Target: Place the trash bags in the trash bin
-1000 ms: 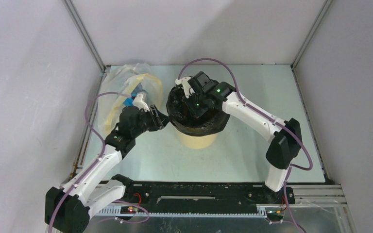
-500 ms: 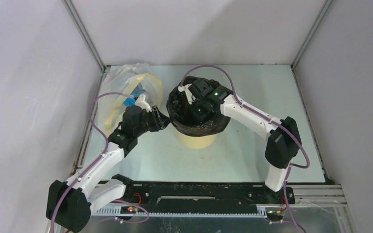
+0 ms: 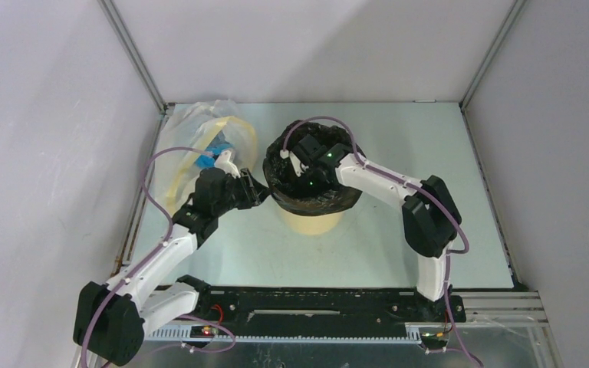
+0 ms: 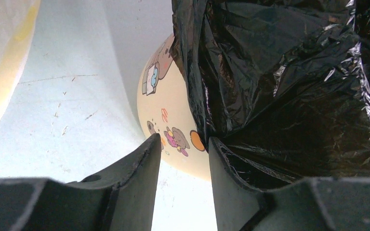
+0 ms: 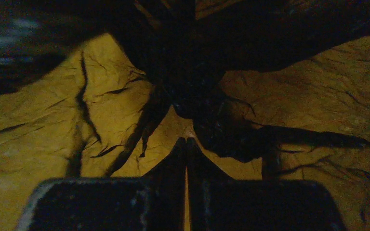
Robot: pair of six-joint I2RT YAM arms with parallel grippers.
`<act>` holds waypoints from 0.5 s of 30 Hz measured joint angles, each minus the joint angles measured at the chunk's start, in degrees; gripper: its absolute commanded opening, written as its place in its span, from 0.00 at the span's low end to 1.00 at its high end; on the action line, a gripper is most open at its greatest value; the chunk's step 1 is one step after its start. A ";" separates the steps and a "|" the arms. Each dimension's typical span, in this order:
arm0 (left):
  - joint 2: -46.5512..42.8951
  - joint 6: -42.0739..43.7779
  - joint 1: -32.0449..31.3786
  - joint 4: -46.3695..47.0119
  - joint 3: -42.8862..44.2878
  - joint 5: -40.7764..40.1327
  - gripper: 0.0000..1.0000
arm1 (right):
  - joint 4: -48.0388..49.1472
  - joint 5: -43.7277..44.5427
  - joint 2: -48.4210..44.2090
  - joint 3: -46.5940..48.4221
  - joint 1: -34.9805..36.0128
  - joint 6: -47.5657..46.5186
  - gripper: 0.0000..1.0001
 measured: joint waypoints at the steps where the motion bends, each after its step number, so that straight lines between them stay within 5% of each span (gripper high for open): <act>1: 0.09 0.02 0.00 0.00 0.00 0.00 0.47 | 0.24 0.00 0.48 -0.28 -0.02 0.11 0.00; 15: 0.11 0.02 0.00 0.35 0.00 0.00 0.47 | 1.73 -0.83 8.76 -1.68 -0.33 1.68 0.00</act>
